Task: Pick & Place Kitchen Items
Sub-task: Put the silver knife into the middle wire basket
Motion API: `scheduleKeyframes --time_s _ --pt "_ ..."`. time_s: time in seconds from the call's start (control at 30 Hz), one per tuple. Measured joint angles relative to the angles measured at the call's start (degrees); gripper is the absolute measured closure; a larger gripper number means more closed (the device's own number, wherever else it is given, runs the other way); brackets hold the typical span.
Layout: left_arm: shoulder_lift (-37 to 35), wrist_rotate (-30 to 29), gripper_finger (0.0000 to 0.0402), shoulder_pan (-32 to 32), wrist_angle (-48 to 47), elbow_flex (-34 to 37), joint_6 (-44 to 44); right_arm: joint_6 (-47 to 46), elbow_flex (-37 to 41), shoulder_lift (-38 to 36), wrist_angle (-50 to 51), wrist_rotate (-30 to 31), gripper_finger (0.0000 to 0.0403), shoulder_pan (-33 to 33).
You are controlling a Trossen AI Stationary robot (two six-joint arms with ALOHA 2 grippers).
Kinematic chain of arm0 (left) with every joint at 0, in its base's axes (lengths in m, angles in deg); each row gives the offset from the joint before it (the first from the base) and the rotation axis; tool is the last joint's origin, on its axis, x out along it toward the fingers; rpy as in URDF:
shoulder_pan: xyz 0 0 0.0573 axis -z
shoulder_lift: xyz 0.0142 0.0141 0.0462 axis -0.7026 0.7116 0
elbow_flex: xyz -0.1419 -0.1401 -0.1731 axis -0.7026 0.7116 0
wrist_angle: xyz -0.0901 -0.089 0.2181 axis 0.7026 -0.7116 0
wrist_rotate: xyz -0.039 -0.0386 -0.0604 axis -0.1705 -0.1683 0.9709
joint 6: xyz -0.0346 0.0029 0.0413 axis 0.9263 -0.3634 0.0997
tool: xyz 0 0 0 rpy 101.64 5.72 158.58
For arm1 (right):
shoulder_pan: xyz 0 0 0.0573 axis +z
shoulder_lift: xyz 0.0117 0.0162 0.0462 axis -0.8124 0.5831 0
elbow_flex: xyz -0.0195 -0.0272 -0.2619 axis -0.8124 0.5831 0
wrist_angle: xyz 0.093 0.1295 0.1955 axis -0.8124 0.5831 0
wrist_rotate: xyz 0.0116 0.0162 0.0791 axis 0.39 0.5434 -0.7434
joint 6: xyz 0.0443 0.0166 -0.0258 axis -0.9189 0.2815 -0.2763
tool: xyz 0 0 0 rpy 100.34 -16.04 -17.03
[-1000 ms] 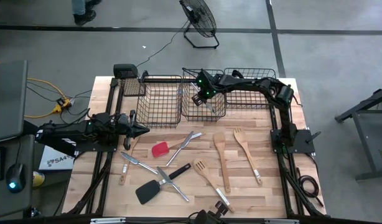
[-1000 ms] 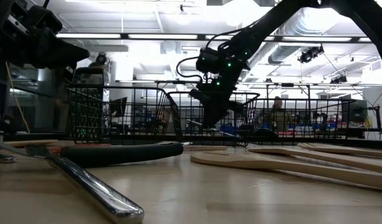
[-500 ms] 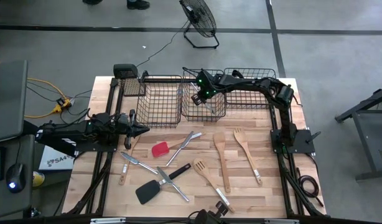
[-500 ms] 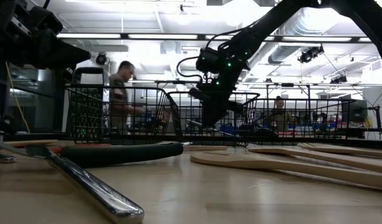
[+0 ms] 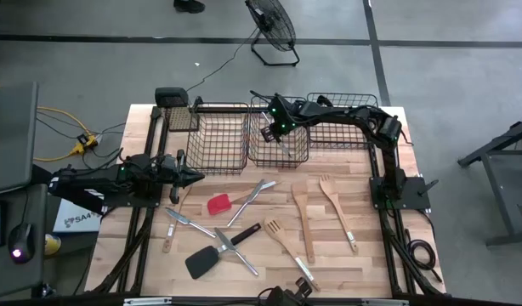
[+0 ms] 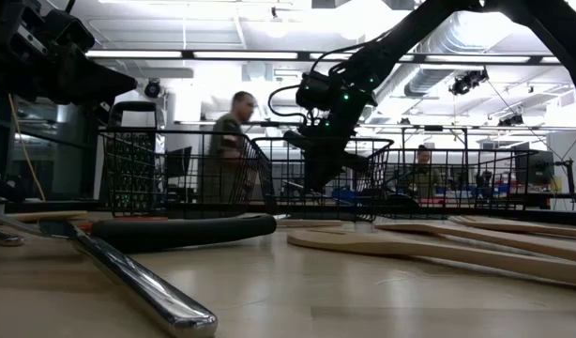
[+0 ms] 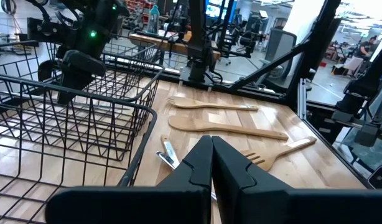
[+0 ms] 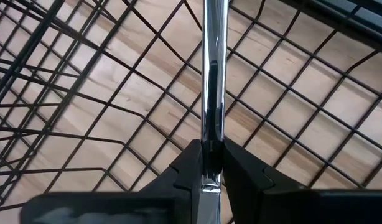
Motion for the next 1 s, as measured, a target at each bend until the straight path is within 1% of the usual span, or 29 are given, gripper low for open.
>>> scheduleKeyframes --time_s 0.13,0.2,0.43,0.57,0.77,1.0 --pt "0.0 0.0 0.0402 0.0 0.0 0.0 0.0 0.0 0.0 0.0 0.0 0.0 0.0349 0.0" --pt "0.0 0.0 0.0402 0.0 0.0 0.0 0.0 0.0 0.0 0.0 0.0 0.0 0.0342 0.0" --pt "0.0 -0.1 0.0402 0.0 0.0 0.0 -0.1 -0.2 0.0 0.0 0.1 0.0 0.0274 0.0" --pt "0.0 -0.1 0.0402 0.0 0.0 0.0 -0.1 -0.2 0.0 -0.3 0.1 -0.3 0.0248 0.0" --pt "0.0 -0.1 0.0402 0.0 0.0 0.0 -0.2 -0.2 0.0 -3.4 0.2 -0.4 0.0245 0.0" --pt "0.0 -0.2 0.0402 0.0 -0.8 -0.1 0.0 1.7 0.0 -10.4 1.3 0.0 0.0253 0.6"
